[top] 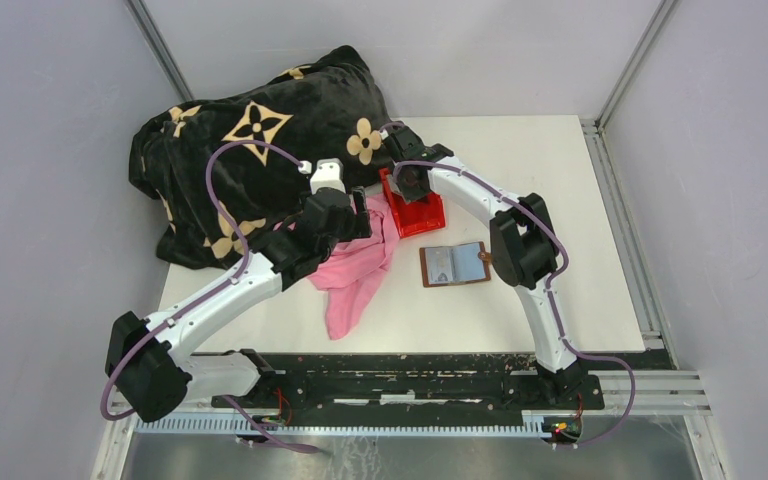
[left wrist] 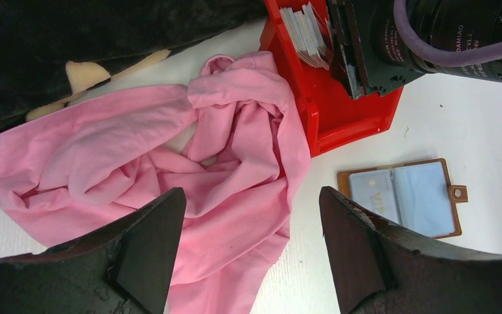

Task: Put the credit cards into the card holder
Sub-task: Pick up the credit card from the storage box.

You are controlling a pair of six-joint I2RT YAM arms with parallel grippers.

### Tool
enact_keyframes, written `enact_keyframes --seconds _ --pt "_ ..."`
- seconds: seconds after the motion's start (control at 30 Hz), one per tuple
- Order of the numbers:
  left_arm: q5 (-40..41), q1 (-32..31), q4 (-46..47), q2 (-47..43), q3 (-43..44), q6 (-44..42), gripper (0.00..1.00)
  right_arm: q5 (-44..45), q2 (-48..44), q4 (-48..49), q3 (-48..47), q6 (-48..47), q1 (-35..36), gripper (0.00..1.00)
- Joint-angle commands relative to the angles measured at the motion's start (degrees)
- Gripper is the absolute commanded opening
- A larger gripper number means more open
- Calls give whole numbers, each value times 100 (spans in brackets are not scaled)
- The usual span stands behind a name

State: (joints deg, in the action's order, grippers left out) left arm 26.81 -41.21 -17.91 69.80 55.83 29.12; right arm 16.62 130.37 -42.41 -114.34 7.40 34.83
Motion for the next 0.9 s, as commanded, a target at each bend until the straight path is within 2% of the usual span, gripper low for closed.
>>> enact_keyframes --seconds 0.0,0.37,0.87 --pt "-24 50 199 1 -21 -23 82 220 -103 22 -264 -89 4 39" --pt "-71 86 209 -47 -40 -21 81 310 -215 -3 -231 -105 -24 36" --pt "-97 114 203 -133 -98 5 81 546 -227 -11 -296 -176 -56 17"
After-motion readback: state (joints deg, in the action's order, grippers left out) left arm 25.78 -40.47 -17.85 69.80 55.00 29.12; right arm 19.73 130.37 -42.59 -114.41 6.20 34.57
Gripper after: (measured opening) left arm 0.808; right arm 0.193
